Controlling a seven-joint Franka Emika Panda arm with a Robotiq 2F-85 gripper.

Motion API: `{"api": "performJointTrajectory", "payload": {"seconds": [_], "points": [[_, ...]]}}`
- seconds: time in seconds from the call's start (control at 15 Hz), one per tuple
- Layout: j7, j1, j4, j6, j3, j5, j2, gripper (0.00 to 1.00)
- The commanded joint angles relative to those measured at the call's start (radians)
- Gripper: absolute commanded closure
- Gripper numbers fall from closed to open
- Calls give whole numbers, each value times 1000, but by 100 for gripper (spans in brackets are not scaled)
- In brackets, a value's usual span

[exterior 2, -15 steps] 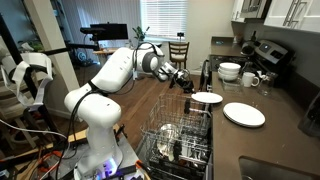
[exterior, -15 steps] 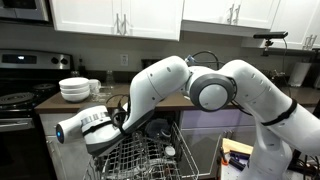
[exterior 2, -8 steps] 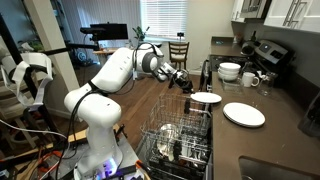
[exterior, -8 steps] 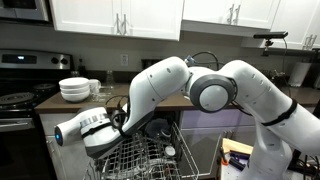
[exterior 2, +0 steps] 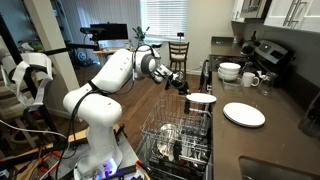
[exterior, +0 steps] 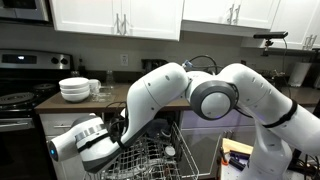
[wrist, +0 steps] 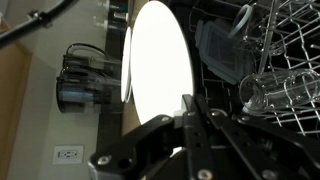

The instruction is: Put one white plate inside the dishwasher

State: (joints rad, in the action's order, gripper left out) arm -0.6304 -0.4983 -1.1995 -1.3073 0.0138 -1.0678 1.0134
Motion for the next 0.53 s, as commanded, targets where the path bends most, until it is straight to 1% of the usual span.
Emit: {"api": "performJointTrajectory", "payload": {"seconds": [0.0,0.13,0.2,0.27,0.47], "points": [[-5,-19,45,53,-3,-31,32,99],[-1,-26,54,51,-5,-31,42,99],[-2,-7,22,17,-19,-13,24,99],[-2,-8,24,15,-22,-12,27,96],[-2,-8,23,15,-25,-11,31,96]]}}
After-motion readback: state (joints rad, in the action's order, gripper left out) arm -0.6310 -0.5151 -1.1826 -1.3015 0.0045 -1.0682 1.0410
